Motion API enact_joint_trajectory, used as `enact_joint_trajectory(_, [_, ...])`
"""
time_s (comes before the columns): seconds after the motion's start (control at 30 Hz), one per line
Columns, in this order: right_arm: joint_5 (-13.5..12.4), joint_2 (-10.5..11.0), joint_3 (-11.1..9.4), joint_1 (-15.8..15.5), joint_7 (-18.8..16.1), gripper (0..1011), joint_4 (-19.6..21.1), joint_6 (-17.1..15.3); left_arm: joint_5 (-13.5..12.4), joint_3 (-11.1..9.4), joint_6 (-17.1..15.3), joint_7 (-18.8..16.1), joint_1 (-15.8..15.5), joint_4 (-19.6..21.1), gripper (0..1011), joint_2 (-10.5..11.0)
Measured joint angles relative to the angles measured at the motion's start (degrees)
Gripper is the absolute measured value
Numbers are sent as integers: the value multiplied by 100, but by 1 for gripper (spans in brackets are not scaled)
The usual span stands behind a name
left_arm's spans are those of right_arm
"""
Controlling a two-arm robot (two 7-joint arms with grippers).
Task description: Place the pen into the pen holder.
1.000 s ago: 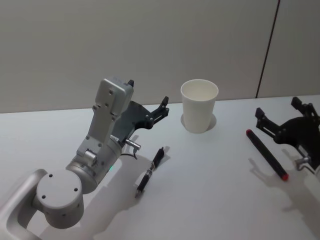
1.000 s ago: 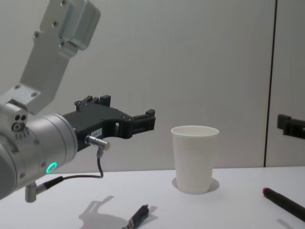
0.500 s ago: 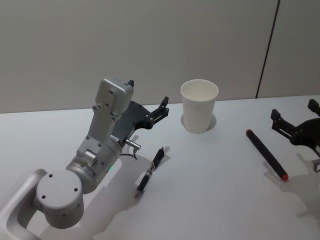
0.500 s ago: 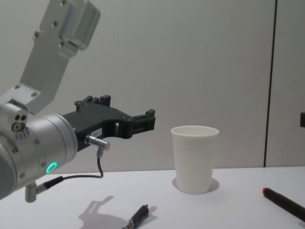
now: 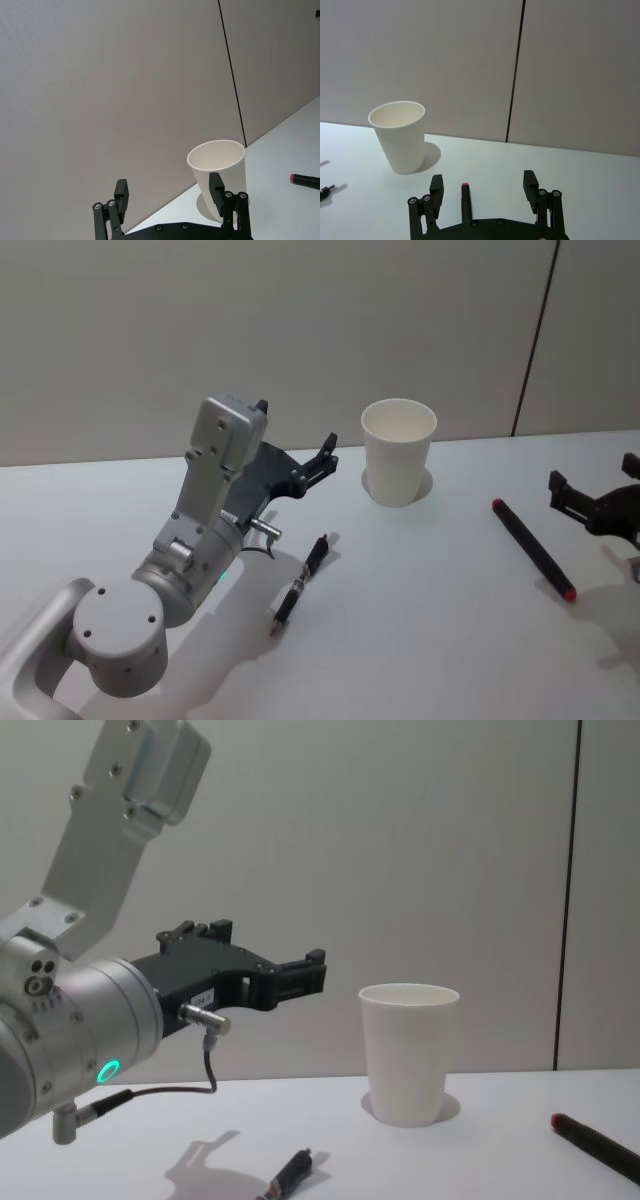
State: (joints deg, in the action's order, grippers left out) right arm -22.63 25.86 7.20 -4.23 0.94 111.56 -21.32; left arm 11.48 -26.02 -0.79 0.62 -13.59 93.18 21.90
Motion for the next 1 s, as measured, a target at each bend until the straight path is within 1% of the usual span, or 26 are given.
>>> enact_joint_trajectory(0.1, [4, -41, 17, 60, 31, 1001, -29, -175, 0, 0, 0, 0, 0, 0, 1001, 0])
enact_joint_trajectory(0.23, [54, -155, 71, 203, 101, 1001, -112, -542, 0, 0, 0, 0, 0, 0, 1001, 0])
enact_joint_trajectory(0.33, [99, -221, 108, 280, 136, 1002, -159, -720, 0, 0, 0, 0, 0, 0, 1001, 0])
enact_joint_trajectory(0.43, [194, -323, 172, 393, 183, 1001, -242, -983, 0, 0, 0, 0, 0, 0, 1001, 0])
enact_joint_trajectory(0.5, [237, -363, 198, 434, 196, 1001, -274, -1067, 0, 0, 0, 0, 0, 0, 1001, 0])
enact_joint_trajectory(0.53, [287, -398, 224, 469, 207, 1001, -308, -1163, 0, 0, 0, 0, 0, 0, 1001, 0])
enact_joint_trajectory(0.63, [381, -468, 276, 534, 220, 1001, -377, -1310, 0, 0, 0, 0, 0, 0, 1001, 0])
enact_joint_trajectory(0.67, [381, -468, 276, 534, 220, 1001, -377, -1310, 0, 0, 0, 0, 0, 0, 1001, 0])
enact_joint_trajectory(0.77, [516, -540, 336, 596, 233, 1001, -456, -1463, 0, 0, 0, 0, 0, 0, 1001, 0])
enact_joint_trajectory(0.9, [616, -591, 382, 638, 243, 1001, -523, -1554, 0, 0, 0, 0, 0, 0, 1001, 0])
enact_joint_trajectory(1.0, [753, -647, 429, 675, 267, 1001, -609, -1656, 0, 0, 0, 0, 0, 0, 1001, 0])
